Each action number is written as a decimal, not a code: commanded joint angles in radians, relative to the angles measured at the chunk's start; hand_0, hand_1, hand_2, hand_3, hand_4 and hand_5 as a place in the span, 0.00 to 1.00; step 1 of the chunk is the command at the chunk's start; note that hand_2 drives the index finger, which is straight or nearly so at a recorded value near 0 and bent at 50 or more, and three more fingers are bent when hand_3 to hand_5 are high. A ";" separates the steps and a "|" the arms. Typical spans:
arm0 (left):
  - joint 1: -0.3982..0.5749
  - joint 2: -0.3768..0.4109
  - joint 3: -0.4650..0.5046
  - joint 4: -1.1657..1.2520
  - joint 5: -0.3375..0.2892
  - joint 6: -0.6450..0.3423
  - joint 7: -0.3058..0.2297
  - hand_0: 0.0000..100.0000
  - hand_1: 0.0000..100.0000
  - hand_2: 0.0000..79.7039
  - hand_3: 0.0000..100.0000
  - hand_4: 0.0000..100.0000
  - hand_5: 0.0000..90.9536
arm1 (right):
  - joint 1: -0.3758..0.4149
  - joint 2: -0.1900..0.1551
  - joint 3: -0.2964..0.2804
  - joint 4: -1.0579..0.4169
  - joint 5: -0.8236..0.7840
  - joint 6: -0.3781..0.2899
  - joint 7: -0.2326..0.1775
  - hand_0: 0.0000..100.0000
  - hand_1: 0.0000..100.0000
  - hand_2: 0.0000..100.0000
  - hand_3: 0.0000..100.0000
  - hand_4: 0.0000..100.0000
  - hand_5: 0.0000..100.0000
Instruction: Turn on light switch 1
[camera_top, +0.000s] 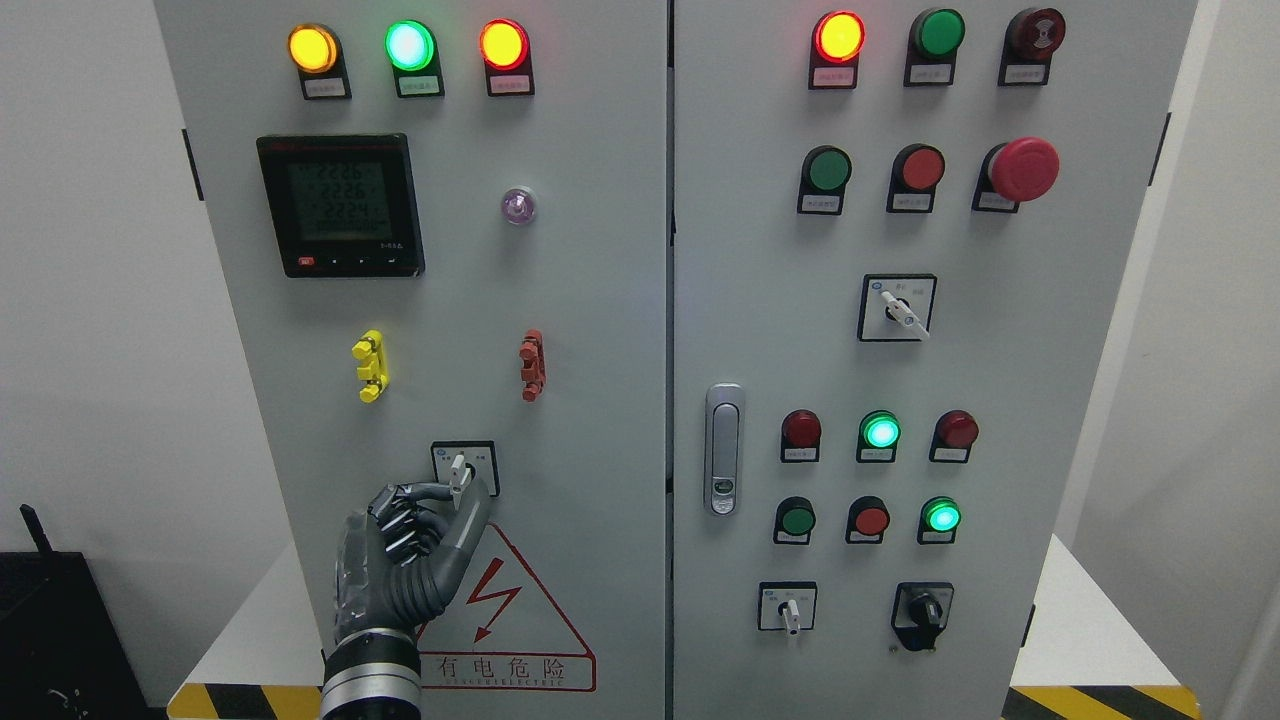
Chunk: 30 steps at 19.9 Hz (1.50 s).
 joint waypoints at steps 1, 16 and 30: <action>-0.005 -0.002 0.002 0.009 0.001 0.005 0.001 0.20 0.67 0.66 0.87 0.93 0.92 | 0.000 0.000 0.000 0.000 0.000 0.001 -0.001 0.31 0.00 0.00 0.00 0.00 0.00; -0.019 -0.002 0.002 0.017 0.001 0.020 0.001 0.21 0.66 0.66 0.88 0.94 0.92 | 0.000 0.000 0.000 0.000 0.000 0.001 -0.001 0.31 0.00 0.00 0.00 0.00 0.00; -0.030 -0.004 0.003 0.023 0.001 0.026 0.001 0.23 0.64 0.69 0.89 0.95 0.93 | 0.000 0.000 0.000 0.000 0.000 0.001 -0.001 0.31 0.00 0.00 0.00 0.00 0.00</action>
